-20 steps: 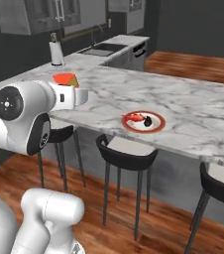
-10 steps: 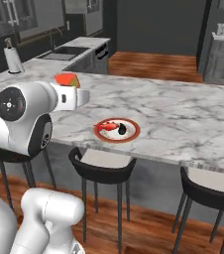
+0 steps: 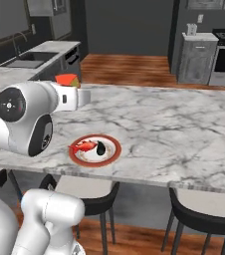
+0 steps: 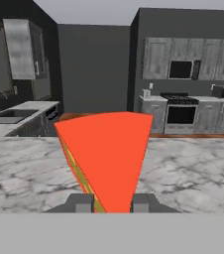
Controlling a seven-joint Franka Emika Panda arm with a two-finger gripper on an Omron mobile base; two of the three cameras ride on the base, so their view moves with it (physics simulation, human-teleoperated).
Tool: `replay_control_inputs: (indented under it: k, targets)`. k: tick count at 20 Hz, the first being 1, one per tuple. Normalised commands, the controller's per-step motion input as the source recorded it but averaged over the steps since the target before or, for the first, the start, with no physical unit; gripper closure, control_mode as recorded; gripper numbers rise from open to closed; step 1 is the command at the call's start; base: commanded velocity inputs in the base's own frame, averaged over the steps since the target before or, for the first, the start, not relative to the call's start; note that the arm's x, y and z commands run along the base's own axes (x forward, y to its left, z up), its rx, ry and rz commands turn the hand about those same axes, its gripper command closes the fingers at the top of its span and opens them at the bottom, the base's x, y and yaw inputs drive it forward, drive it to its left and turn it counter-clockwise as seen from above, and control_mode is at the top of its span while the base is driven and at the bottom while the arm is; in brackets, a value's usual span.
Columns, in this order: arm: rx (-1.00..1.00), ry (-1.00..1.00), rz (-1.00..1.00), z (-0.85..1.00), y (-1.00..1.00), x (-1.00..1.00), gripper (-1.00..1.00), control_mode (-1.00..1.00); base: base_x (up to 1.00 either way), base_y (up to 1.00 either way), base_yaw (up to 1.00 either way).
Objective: Take the cheese, fish, and eggplant from the fridge and place them on the plate on the dining counter to create an appetizer plate.
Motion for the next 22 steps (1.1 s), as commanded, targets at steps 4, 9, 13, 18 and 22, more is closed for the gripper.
replay_control_inputs:
  k: [4, 9, 13, 18, 22]
  targets:
    - [0.00, 0.00, 0.00, 0.00, 0.00, 0.00, 1.00, 1.00, 0.61, 0.09, -0.22]
    - [0.00, 0.00, 0.00, 0.00, 0.00, 0.00, 1.00, 1.00, 0.49, 0.08, -0.20]
    - [0.00, -0.08, -0.09, 0.00, 0.03, 0.22, 1.00, -1.00, 0.10, 0.02, -0.05]
    - [0.00, -0.02, -0.01, 0.00, 0.04, 0.05, 1.00, -1.00, 0.00, 0.00, 0.00]
    - [0.00, 0.01, 0.00, 0.00, 0.00, 0.00, 1.00, -1.00, 0.00, 0.00, 0.00]
